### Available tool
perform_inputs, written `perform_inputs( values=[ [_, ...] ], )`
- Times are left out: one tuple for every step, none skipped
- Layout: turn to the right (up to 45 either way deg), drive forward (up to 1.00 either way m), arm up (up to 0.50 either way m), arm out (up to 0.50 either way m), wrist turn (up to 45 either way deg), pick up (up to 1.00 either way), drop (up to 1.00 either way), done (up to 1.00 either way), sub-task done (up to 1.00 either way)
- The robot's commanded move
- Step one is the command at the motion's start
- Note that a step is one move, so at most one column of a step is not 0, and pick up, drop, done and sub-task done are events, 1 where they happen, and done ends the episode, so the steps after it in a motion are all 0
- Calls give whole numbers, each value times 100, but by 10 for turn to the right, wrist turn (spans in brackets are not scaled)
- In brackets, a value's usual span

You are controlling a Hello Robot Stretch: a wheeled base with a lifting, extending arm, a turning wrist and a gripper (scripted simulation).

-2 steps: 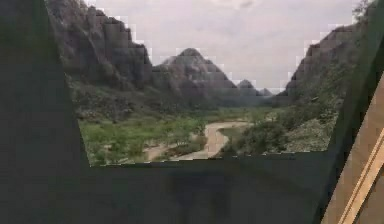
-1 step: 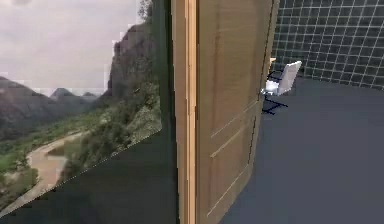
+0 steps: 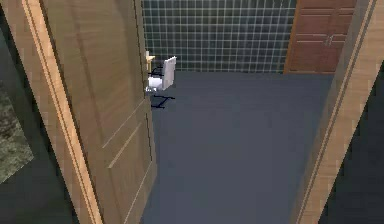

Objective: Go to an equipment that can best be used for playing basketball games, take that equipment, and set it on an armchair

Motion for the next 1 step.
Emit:
perform_inputs(
  values=[
    [0, 50, 0, 0, 0, 0, 0, 0, 0]
  ],
)
